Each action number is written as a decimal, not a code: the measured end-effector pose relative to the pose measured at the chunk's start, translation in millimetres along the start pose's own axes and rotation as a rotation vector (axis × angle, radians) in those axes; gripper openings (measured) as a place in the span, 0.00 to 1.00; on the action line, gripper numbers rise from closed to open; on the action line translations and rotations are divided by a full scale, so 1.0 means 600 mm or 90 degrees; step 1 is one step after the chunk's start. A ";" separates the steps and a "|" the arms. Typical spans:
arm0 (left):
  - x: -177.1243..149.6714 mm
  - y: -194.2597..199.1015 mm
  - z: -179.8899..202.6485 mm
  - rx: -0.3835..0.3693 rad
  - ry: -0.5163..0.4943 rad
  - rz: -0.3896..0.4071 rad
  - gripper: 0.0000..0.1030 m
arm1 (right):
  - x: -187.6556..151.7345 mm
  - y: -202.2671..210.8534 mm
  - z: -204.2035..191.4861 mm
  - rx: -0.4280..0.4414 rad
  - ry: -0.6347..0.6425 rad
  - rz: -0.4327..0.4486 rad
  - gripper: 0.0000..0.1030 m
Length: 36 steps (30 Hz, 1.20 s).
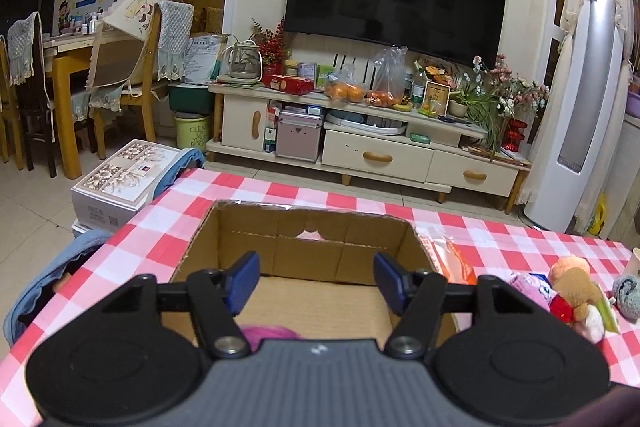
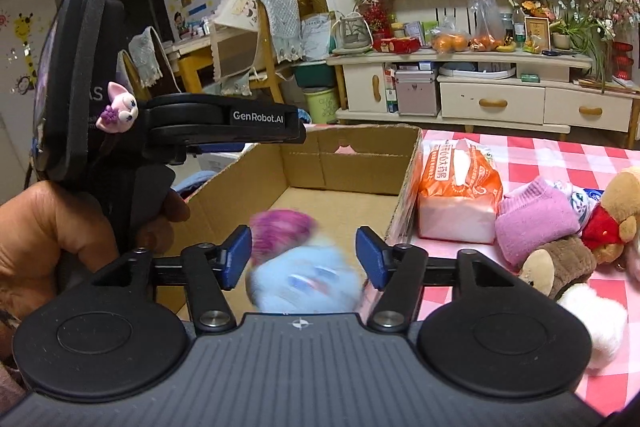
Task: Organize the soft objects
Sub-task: 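Carry mitten into cardboard box and open left tool while right tool drops blue slipper there, then grasp white fluffy slipper with left tool while right tool grasps grey-green slipper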
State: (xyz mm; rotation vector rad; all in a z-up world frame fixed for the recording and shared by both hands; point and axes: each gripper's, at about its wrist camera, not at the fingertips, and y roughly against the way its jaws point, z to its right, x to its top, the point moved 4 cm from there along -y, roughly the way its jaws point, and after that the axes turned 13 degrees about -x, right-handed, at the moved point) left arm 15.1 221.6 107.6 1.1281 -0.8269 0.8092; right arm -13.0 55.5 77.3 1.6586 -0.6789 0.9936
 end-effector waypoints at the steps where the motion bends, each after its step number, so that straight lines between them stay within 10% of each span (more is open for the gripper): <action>1: -0.001 0.000 0.003 0.000 0.002 0.000 0.62 | 0.000 0.009 0.004 -0.004 -0.003 0.007 0.78; 15: -0.056 -0.002 0.107 -0.153 0.039 0.004 0.70 | -0.006 0.084 0.153 -0.206 -0.095 0.086 0.97; 36: -0.062 -0.013 0.156 -0.042 -0.124 0.048 0.78 | -0.082 0.094 0.321 -0.413 -0.207 0.055 0.98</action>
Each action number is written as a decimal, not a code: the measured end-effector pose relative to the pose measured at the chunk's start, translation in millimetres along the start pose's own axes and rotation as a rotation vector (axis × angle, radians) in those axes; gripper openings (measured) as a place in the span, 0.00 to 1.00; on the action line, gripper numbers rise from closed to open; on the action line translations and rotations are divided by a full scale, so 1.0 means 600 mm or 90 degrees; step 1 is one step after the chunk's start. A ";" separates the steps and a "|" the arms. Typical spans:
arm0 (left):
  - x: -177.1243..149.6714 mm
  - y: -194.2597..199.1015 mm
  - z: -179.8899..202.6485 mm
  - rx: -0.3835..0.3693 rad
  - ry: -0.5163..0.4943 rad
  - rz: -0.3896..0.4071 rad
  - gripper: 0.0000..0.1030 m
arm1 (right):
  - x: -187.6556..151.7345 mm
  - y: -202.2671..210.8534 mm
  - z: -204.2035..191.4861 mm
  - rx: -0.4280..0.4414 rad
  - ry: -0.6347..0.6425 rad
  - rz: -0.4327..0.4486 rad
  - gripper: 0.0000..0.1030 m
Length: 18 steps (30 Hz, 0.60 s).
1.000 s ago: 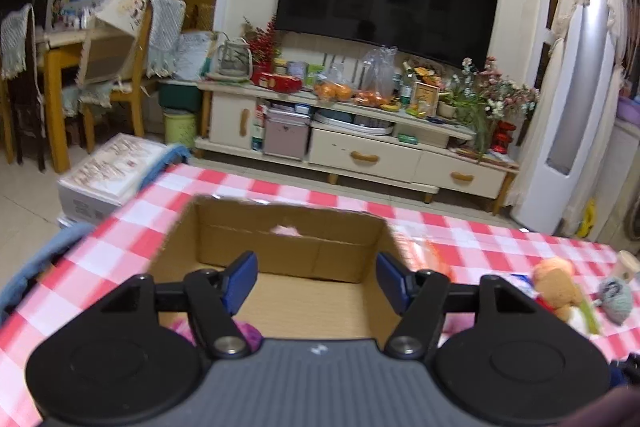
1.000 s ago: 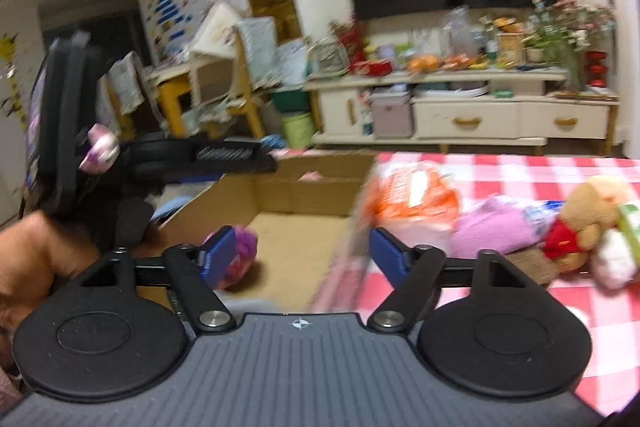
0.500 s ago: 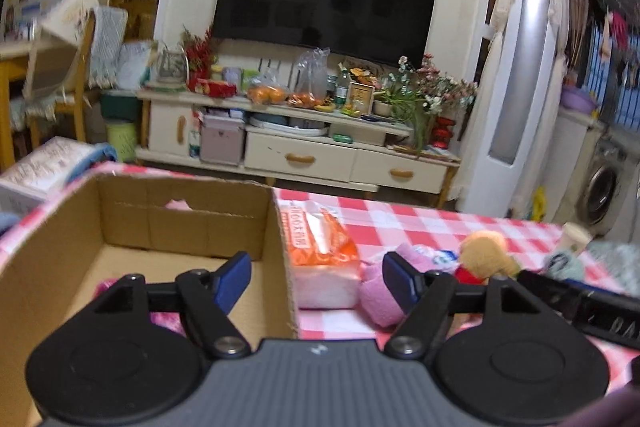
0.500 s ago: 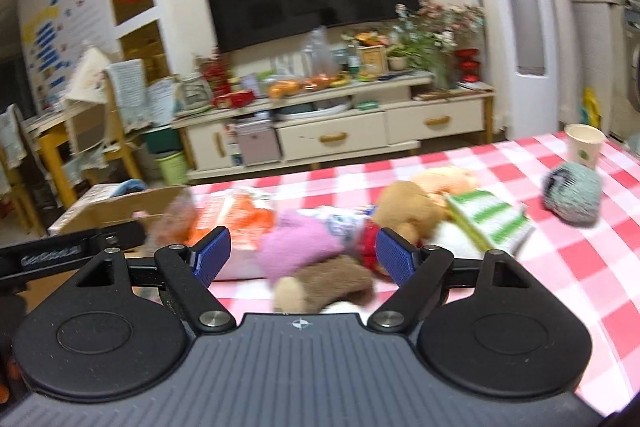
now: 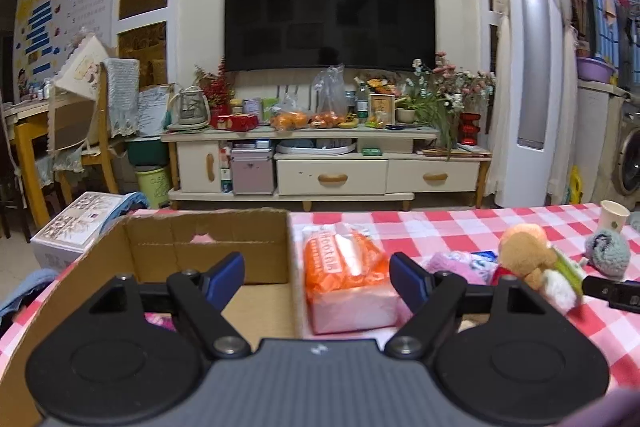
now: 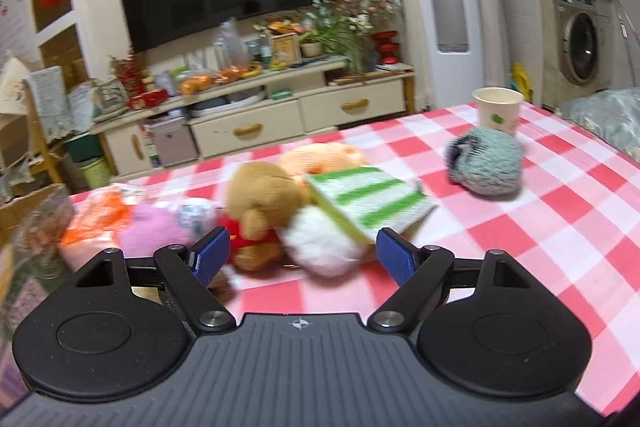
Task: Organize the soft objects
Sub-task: 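Grasp white fluffy slipper with left tool while right tool grasps grey-green slipper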
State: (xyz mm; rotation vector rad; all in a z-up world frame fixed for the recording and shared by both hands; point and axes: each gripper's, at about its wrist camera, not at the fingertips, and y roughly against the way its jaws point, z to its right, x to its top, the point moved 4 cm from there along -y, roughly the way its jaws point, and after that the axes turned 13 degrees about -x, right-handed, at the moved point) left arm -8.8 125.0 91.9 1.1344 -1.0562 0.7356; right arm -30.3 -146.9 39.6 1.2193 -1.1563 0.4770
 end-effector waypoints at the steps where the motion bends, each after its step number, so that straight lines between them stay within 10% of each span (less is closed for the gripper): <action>1: 0.003 -0.001 0.006 -0.006 0.000 0.000 0.78 | -0.003 -0.003 0.007 -0.009 0.000 0.000 0.98; 18: -0.066 -0.052 0.175 -0.205 -0.017 -0.137 0.78 | 0.030 -0.087 0.187 -0.147 -0.103 0.003 1.00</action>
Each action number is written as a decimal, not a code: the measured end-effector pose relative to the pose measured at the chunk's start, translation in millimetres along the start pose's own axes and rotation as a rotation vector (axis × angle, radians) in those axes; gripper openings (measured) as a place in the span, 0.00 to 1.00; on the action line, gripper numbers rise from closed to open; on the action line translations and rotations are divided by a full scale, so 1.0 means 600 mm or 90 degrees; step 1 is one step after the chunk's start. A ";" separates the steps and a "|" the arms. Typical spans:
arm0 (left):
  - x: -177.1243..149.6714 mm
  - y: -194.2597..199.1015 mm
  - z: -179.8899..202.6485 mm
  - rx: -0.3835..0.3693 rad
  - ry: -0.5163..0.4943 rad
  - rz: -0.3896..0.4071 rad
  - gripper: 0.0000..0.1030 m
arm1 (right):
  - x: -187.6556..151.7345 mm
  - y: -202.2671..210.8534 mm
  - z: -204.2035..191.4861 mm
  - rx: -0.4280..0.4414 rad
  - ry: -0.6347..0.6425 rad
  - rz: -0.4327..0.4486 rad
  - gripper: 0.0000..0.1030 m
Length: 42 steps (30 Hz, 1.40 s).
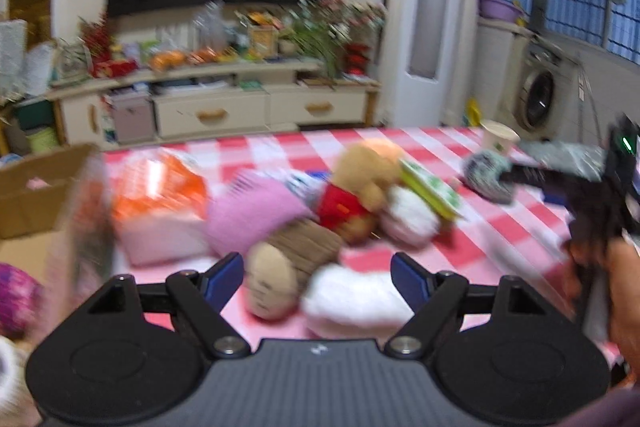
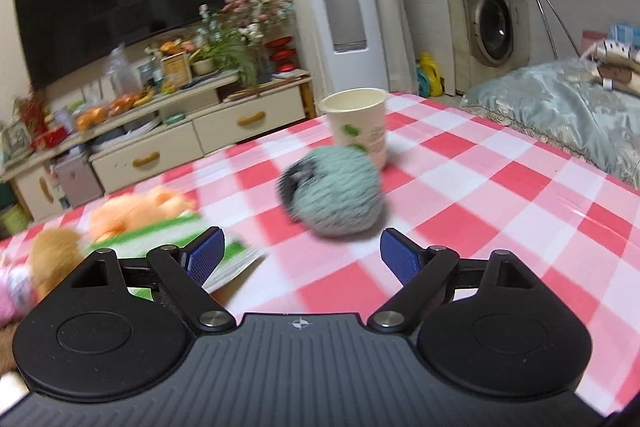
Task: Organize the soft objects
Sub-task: 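Grasp white fluffy slipper with left tool while right tool grasps grey-green slipper, then carry white slipper into box and open left tool while right tool drops grey-green slipper there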
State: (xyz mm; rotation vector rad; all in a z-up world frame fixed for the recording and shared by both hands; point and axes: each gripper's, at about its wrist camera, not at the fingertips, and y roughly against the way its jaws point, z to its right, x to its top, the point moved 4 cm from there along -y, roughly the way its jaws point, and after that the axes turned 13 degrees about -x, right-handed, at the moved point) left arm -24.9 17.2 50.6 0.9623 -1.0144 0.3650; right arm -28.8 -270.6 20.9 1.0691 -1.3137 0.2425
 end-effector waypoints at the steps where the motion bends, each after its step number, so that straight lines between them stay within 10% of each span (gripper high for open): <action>1: -0.005 -0.009 0.009 -0.008 -0.002 -0.009 0.78 | 0.003 -0.010 0.007 0.004 -0.007 -0.002 1.00; 19: -0.043 -0.125 0.059 0.011 -0.039 -0.099 0.81 | 0.061 -0.180 0.015 0.030 0.030 -0.046 0.99; 22: -0.042 -0.137 0.056 0.022 -0.039 -0.100 0.83 | 0.053 -0.182 0.010 0.051 0.035 -0.060 0.77; 27: -0.044 -0.147 0.059 0.047 -0.054 -0.103 0.82 | 0.055 -0.176 0.000 0.058 0.042 -0.052 0.75; 42: -0.049 -0.144 0.045 0.098 -0.068 -0.110 0.56 | 0.056 -0.224 -0.128 0.204 0.080 -0.091 0.74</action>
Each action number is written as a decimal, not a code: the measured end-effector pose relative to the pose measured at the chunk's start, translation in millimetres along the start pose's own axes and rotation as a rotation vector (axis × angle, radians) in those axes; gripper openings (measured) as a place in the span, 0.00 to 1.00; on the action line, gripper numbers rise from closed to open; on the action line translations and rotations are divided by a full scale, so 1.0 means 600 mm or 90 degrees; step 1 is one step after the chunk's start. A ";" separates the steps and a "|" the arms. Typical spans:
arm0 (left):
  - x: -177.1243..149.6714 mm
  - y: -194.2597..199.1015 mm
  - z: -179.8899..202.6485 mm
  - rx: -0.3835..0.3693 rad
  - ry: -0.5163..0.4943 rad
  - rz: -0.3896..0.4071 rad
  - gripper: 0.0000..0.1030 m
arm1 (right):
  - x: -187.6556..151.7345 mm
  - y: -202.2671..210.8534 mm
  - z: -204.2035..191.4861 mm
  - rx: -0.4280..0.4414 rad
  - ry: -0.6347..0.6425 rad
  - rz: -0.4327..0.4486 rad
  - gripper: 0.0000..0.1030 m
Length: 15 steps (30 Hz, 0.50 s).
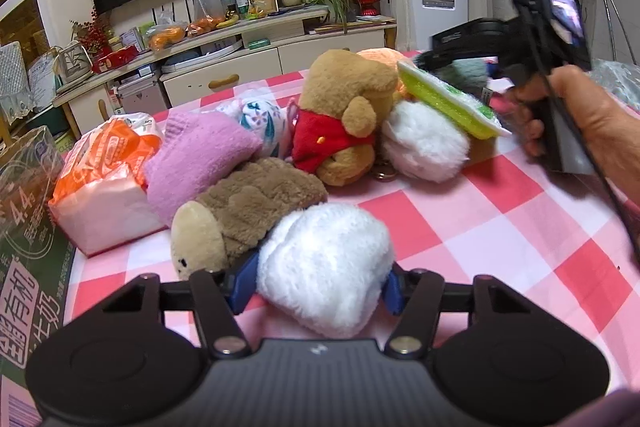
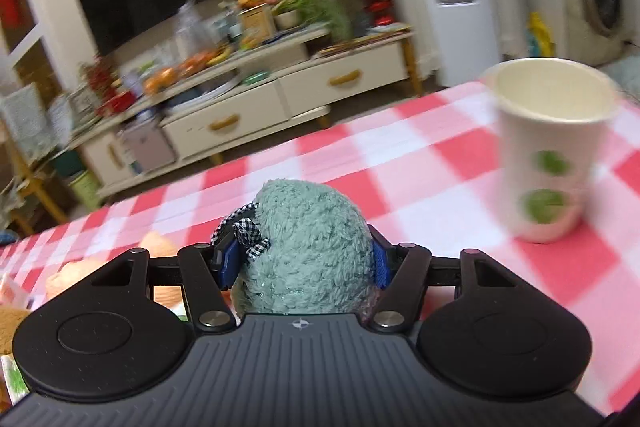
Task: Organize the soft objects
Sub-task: 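Carry white slipper into box and open left tool while right tool drops grey-green slipper there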
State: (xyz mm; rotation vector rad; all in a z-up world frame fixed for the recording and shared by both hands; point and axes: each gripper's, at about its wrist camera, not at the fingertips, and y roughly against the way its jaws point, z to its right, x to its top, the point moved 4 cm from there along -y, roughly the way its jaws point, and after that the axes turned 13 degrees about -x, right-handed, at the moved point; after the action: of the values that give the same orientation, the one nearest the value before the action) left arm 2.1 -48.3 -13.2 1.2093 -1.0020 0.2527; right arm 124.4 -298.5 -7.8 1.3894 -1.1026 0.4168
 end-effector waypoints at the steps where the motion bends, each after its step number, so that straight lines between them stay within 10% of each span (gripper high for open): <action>1: 0.000 0.001 -0.001 -0.001 0.001 0.000 0.54 | 0.000 -0.003 -0.013 0.012 0.015 -0.004 0.74; 15: -0.011 0.029 -0.033 -0.051 0.086 -0.011 0.38 | -0.059 0.069 -0.134 0.180 0.204 -0.060 0.73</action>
State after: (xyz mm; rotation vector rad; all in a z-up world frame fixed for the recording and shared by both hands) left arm -3.2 -22.2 -6.9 1.1123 -0.8758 0.2747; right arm 104.2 -203.9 2.3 1.5489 -0.7328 0.7212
